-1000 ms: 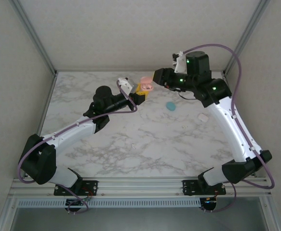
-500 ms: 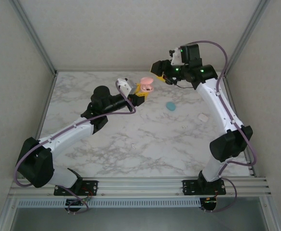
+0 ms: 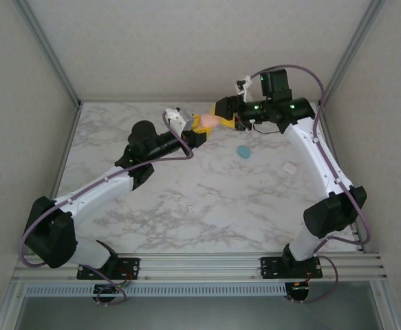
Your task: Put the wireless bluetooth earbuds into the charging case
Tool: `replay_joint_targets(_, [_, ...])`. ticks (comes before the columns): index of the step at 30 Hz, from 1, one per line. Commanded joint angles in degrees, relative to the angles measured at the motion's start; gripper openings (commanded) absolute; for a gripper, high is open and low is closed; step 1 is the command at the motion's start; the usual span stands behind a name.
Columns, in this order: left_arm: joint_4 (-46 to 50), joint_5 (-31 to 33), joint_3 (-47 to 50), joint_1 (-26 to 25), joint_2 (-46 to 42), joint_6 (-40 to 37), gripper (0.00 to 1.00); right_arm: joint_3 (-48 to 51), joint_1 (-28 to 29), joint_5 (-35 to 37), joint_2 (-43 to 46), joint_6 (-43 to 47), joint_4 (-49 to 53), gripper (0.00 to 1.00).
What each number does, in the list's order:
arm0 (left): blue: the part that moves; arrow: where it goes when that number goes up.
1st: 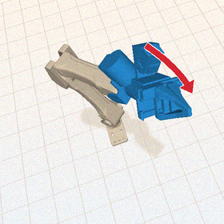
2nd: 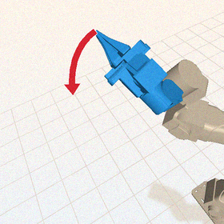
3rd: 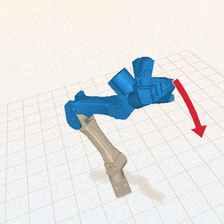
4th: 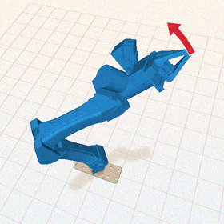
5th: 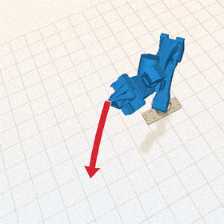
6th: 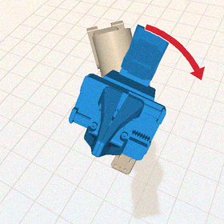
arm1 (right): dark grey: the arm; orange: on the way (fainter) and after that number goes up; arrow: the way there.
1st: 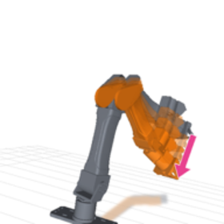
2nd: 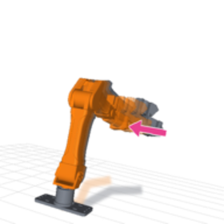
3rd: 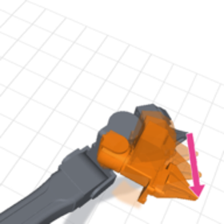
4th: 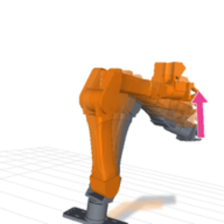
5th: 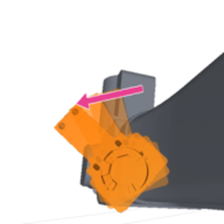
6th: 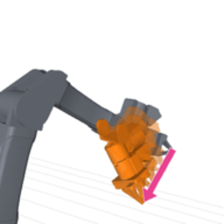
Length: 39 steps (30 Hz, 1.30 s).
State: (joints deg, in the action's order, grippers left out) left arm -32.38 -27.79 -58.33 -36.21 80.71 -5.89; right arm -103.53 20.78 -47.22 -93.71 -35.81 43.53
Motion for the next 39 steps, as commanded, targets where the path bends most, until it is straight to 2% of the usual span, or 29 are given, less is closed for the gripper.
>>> replay_joint_targets(1, [-3.4,-0.4,-2.4,-0.4,0.7,1.6,0.18,4.5,-1.7,-5.5,3.1,-4.7,-7.3,0.55])
replay_joint_targets(8, [-5.3,-1.4,-2.8,-0.4,1.4,2.9,0.19,11.1,-2.6,-15.4,3.7,-15.9,-20.4,0.55])
replay_joint_targets(14, [-5.7,-2.3,-3.9,-0.4,2.6,3.1,0.19,13.6,-2.6,-19.4,3.3,-21.8,-26.7,0.51])
replay_joint_targets(22, [-4.7,-3.4,-4.5,-0.4,2.9,2.8,0.19,14.7,-2.5,-19.5,2.6,-23.6,-29.0,0.43])
replay_joint_targets(27, [-4.2,-3.0,-4.5,-0.4,3.1,2.5,0.20,16.8,-2.5,-20.4,2.7,-27.1,-33.4,0.42])
replay_joint_targets(32, [-2.4,-1.7,-5.0,-0.4,3.3,1.7,0.22,17.2,-2.6,-20.3,3.1,-26.6,-33.6,0.25])
replay_joint_targets(35, [-1.0,-0.1,-4.9,-0.4,3.2,0.9,0.26,17.4,-2.6,-17.8,3.6,-25.0,-32.2,0.19])
replay_joint_targets(39, [2.3,0.2,-5.1,-0.4,3.0,-0.4,0.39,18.7,-2.6,-14.3,4.4,-25.5,-33.7,0.14])
